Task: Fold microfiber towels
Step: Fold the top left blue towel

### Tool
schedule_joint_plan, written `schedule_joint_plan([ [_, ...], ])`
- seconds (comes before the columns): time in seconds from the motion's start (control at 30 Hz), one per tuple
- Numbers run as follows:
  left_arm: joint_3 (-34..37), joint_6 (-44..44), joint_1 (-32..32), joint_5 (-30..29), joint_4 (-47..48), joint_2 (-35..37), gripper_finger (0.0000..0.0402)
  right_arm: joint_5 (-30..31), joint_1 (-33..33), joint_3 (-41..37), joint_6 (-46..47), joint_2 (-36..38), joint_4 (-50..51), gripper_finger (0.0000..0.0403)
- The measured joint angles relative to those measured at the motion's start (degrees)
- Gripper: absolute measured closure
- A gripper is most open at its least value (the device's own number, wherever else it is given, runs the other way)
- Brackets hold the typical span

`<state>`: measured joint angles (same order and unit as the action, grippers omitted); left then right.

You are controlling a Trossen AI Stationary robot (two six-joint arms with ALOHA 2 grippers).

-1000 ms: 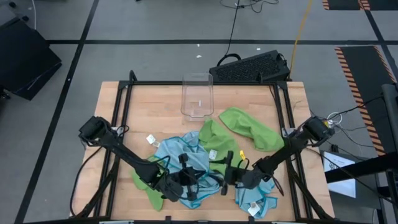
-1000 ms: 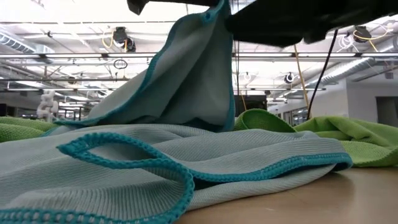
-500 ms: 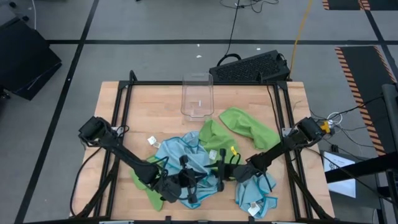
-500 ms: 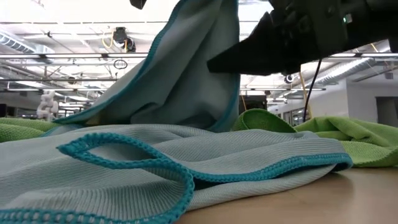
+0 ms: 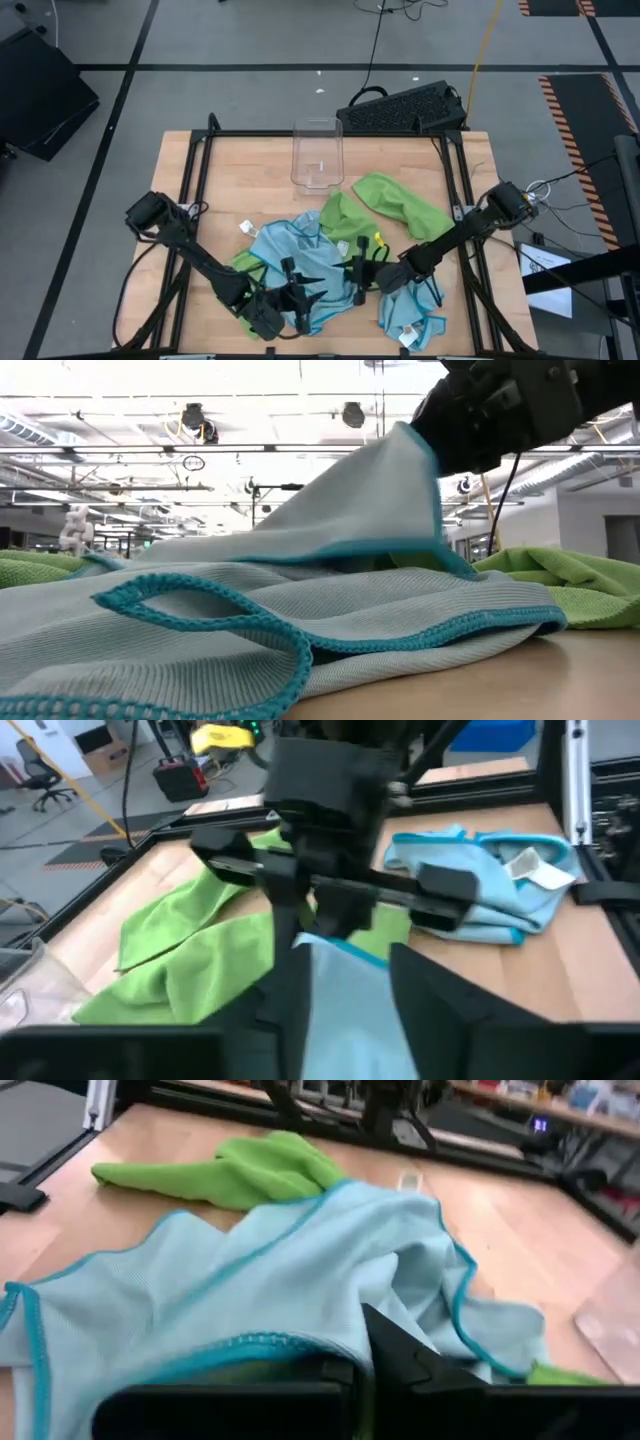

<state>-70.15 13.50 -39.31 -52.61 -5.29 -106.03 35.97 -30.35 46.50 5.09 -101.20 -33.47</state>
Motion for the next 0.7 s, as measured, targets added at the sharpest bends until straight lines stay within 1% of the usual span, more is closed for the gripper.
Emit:
schedule_joint_plan([
  [0.07,-0.2,0.1,-0.5,0.1,-2.3,-1.1,0.0225,-0.1,0.0,0.0,2.7,1.7,4.8,0.04],
  [0.13,0.0,-2.5,-1.6,-0.3,-3.9,-2.4,0.021,-0.1,-0.1,0.0,5.0,3.2,8.3,0.04],
  [0.23,-0.3,-7.5,-2.8,-0.4,-9.4,-4.9,0.0205,-0.1,-0.1,0.0,6.8,5.3,11.9,0.04],
  [0.3,-0.2,-10.3,-3.2,-0.4,-13.0,-6.1,0.0204,-0.3,-0.1,0.0,7.5,6.3,12.7,0.0399],
  [0.4,-0.3,-11.3,-2.9,-1.4,-18.1,-8.6,0.0204,-0.6,-0.1,0.0,7.6,7.9,13.7,0.0399],
  [0.5,-0.8,-11.5,-3.0,-1.5,-21.2,-13.0,0.0204,-1.0,-0.1,0.0,7.3,9.8,14.5,0.0399],
  [0.6,-3.3,-14.7,-3.3,-3.9,-20.8,-18.0,0.0204,-1.4,-0.1,0.0,7.1,12.0,16.2,0.0399],
  [0.7,-8.3,-21.1,-3.2,-8.7,-21.0,-22.1,0.0203,-1.4,-0.1,0.0,7.1,13.3,17.1,0.0399],
])
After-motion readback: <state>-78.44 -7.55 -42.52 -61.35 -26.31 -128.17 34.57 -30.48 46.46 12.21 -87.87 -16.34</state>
